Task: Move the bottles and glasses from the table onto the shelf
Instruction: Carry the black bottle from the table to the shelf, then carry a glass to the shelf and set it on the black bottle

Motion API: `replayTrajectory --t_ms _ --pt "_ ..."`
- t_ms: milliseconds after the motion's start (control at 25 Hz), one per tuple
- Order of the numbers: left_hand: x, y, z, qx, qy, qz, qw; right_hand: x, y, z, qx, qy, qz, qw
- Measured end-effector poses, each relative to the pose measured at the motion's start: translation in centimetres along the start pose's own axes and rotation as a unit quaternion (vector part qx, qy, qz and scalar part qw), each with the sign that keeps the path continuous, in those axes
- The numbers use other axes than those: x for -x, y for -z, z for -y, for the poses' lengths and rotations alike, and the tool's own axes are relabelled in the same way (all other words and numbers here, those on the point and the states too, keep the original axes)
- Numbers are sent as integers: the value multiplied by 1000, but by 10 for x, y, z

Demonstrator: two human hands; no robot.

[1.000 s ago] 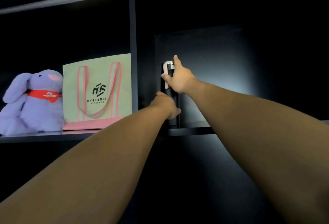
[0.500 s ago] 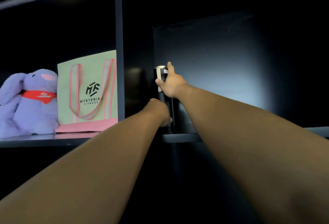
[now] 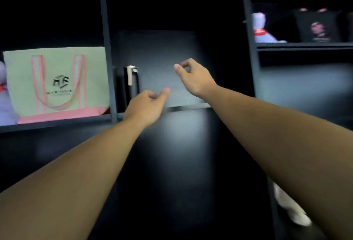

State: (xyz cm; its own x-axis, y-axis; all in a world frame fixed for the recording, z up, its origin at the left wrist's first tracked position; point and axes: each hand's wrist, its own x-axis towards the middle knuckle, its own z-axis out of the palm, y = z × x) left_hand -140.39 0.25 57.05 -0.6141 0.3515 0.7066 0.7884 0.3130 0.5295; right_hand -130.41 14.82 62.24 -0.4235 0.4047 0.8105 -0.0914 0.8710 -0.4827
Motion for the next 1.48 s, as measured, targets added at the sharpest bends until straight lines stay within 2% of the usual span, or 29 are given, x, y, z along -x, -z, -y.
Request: replayTrajectory --t_ms 120,280,360,560,760,920,1160,1320,1480 --pt "64 -9 -29 170 25 38 984 92 95 -24 38 -94 -40 994" --pt "149 -48 -94 262 51 121 956 224 240 -43 81 -220 -102 967" --pt "192 -74 -135 300 45 172 937 287 307 -43 128 -255 -140 948" --pt "335 -140 -268 368 35 334 867 452 462 -38 207 -359 -215 884" --pt "485 -186 -407 412 -2 431 803 585 601 -26 270 -417 -253 830" --pt "603 -219 -502 378 -14 483 789 687 711 -28 301 -462 -256 794" --pt "752 -259 -577 341 18 532 775 801 801 -55 316 -507 -200 777" --pt "820 -278 -588 308 61 571 759 860 822 -84 305 -538 -161 769" --pt "882 -290 -593 276 101 617 730 914 825 -96 305 -585 -129 741"
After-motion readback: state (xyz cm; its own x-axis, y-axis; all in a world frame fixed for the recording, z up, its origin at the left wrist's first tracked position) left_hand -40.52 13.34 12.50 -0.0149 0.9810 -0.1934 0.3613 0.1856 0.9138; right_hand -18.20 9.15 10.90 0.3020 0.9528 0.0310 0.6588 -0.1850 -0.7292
